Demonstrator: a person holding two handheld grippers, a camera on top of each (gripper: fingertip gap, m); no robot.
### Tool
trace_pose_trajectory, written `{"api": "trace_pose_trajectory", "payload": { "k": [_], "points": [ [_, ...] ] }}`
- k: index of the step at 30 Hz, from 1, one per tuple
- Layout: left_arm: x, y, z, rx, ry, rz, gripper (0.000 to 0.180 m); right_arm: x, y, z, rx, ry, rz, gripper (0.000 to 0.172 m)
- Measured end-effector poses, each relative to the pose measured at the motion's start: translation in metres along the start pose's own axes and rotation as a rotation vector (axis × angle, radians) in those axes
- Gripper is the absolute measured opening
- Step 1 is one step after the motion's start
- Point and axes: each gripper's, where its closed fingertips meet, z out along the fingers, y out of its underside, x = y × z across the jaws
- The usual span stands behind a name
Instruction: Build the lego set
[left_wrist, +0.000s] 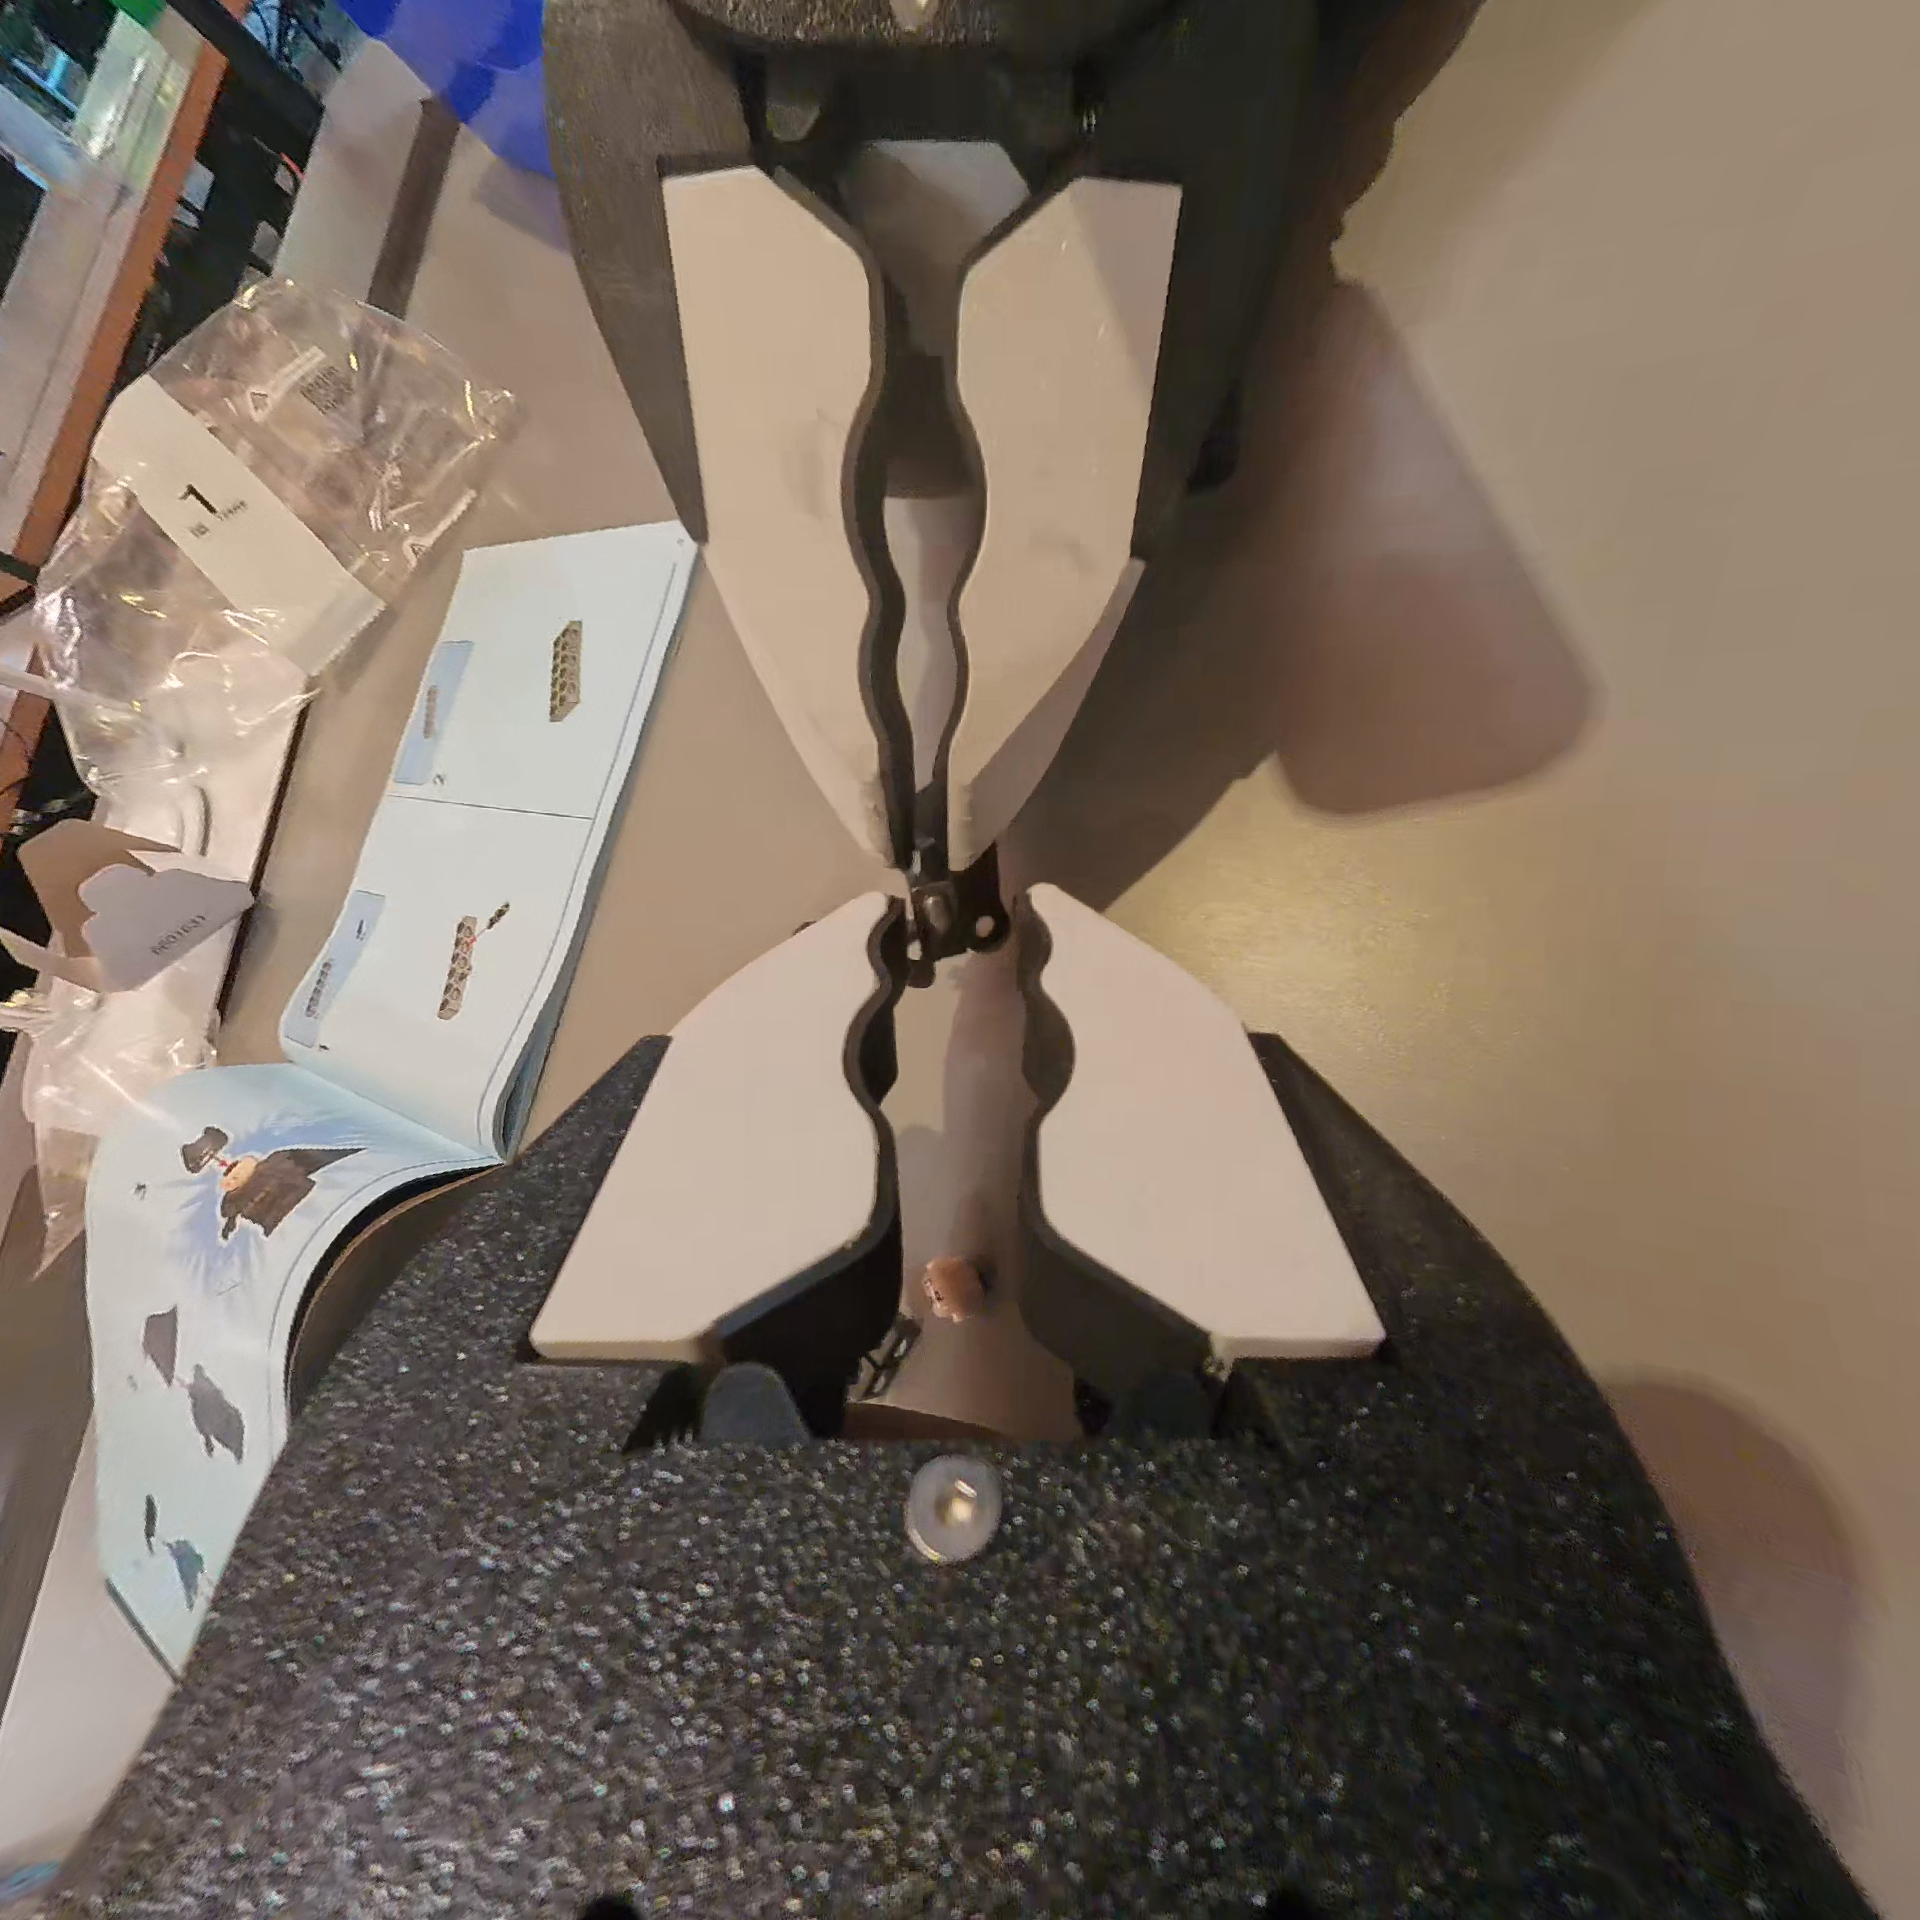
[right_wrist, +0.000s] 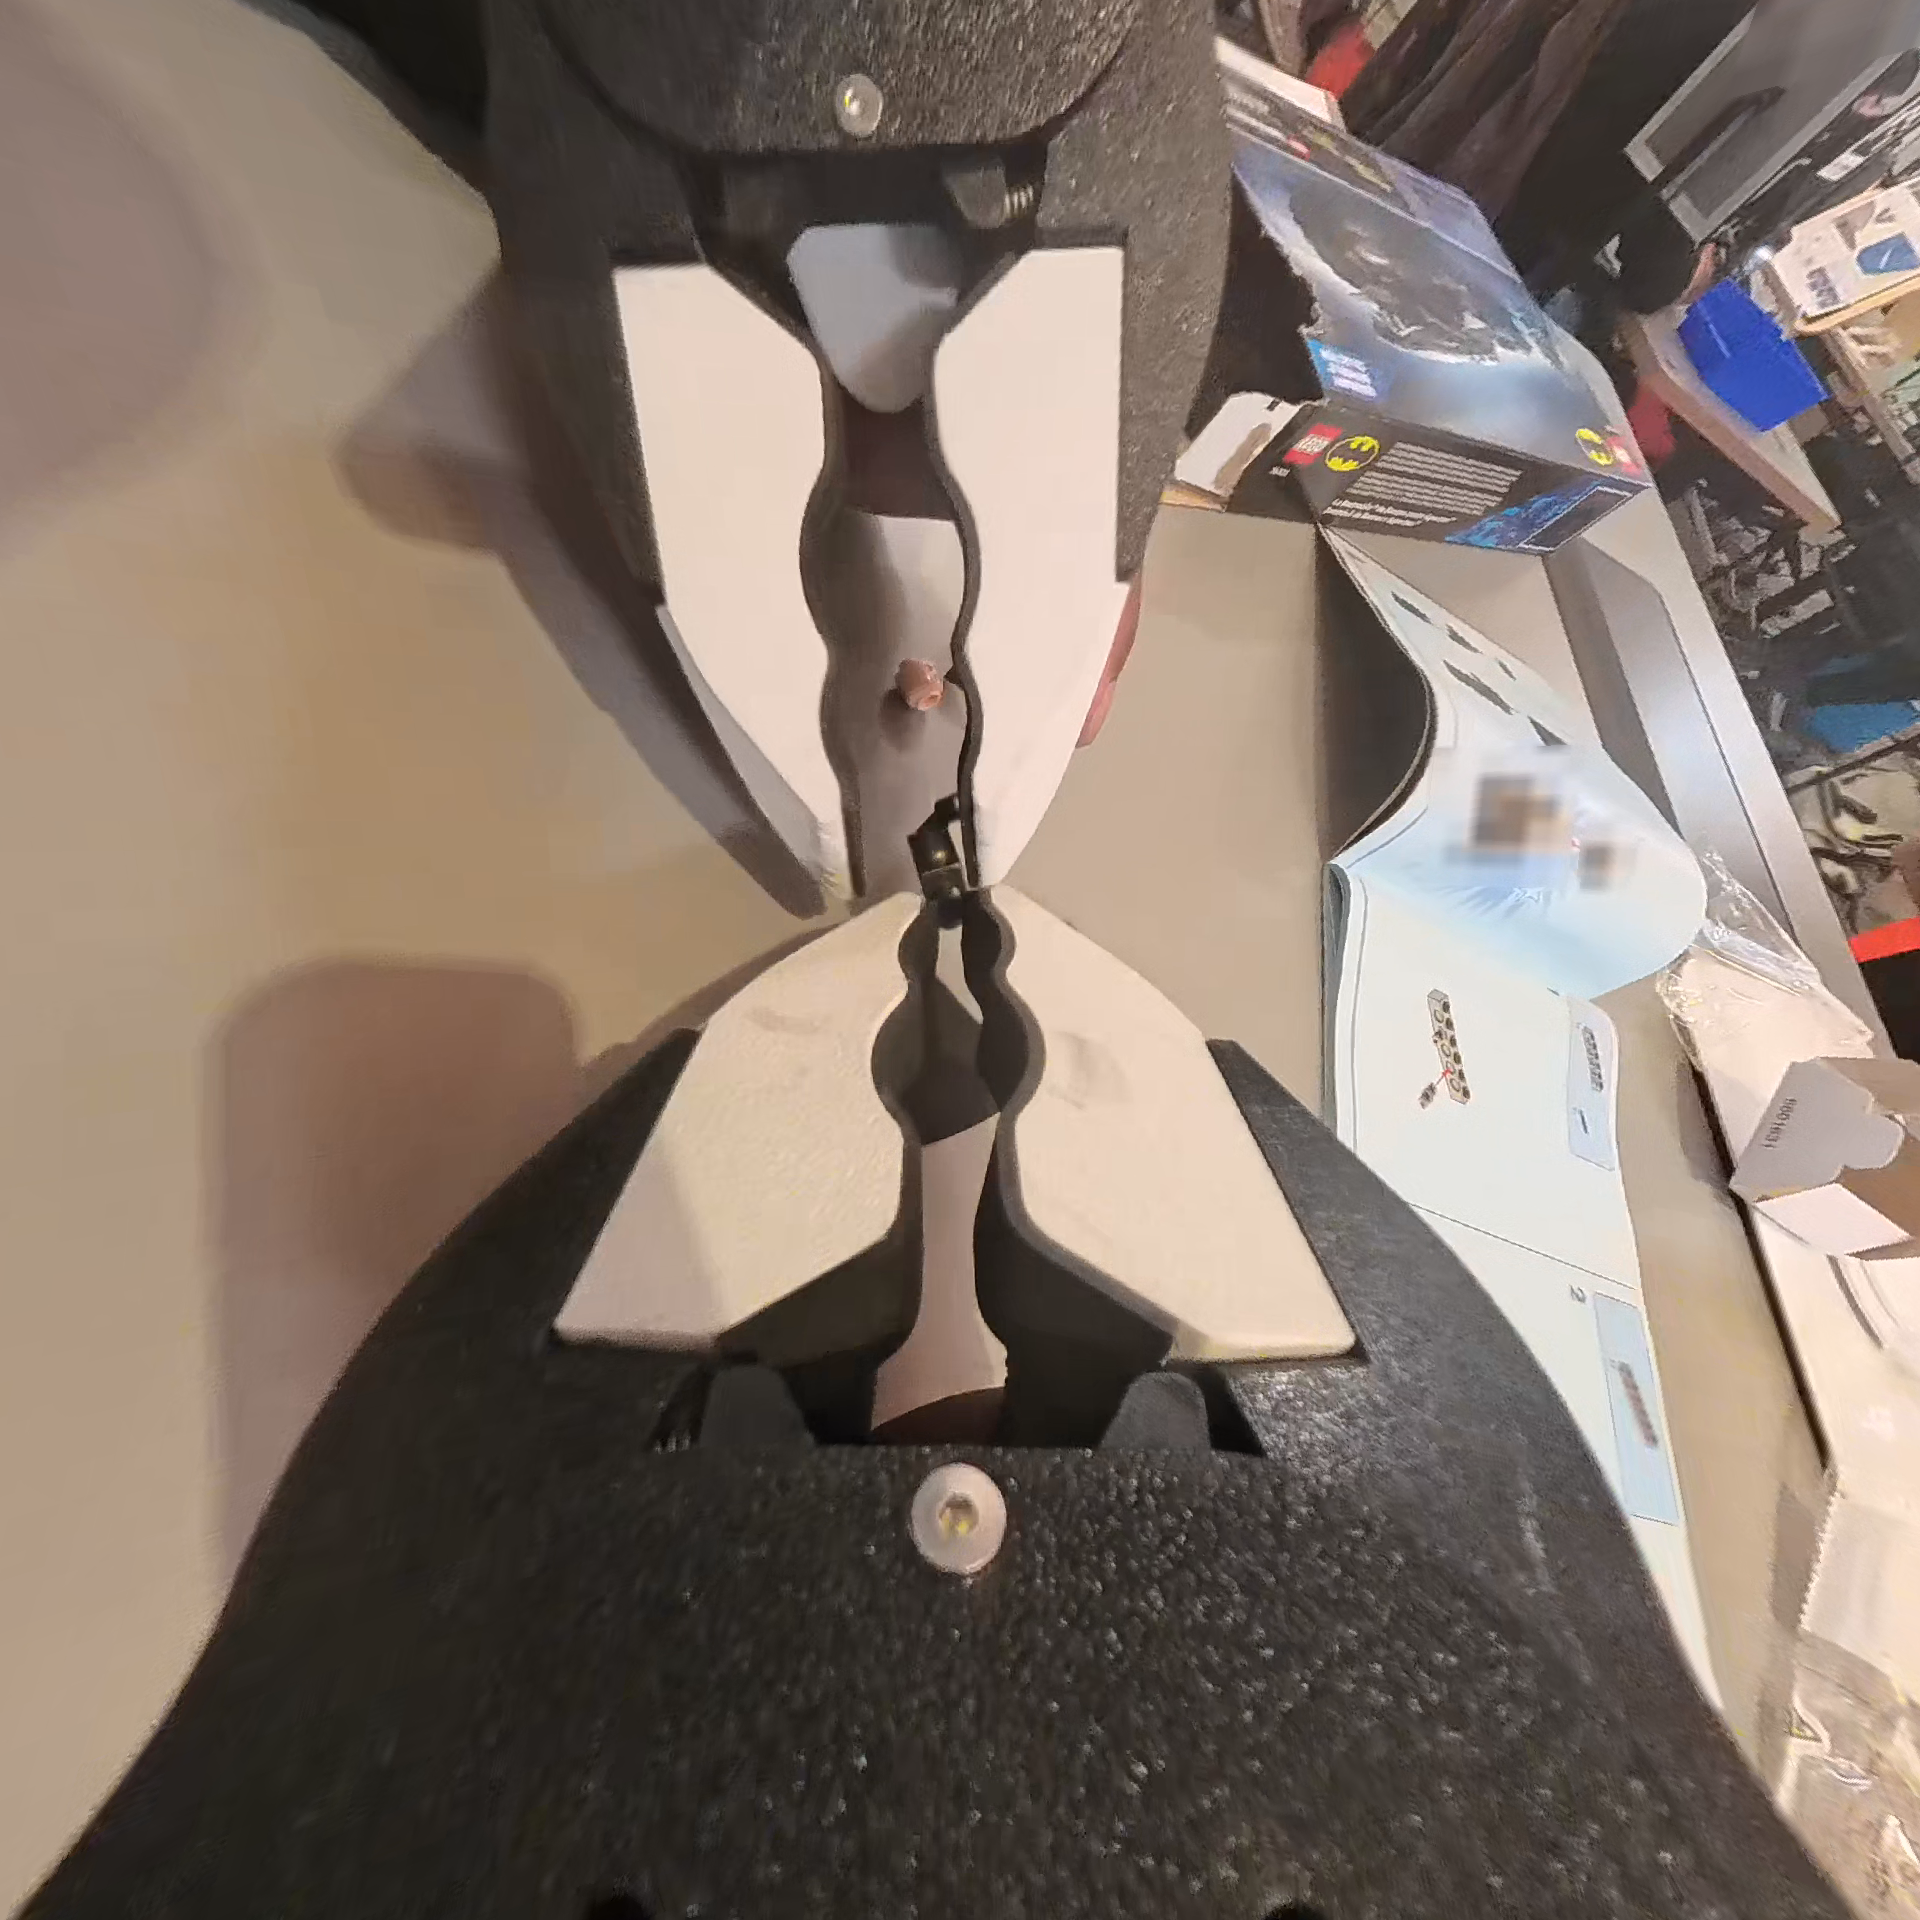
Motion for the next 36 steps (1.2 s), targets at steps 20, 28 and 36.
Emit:
{"api": "trace_pose_trajectory", "payload": {
  "k": [20,28,36],
  "points": [
    [-0.009,0.005,0.002,0.021,-0.058,0.026,0.016,0.002,-0.005,-0.004,0.044,0.003,0.027,0.005],
    [-0.008,0.002,0.005,0.013,-0.080,0.074,0.012,0.002,-0.003,-0.003,0.024,0.015,0.009,0.005],
    [-0.017,0.014,-0.003,-0.073,-0.084,0.062,0.012,-0.006,0.021,0.002,-0.138,-0.070,-0.057,0.015]
  ]
}}
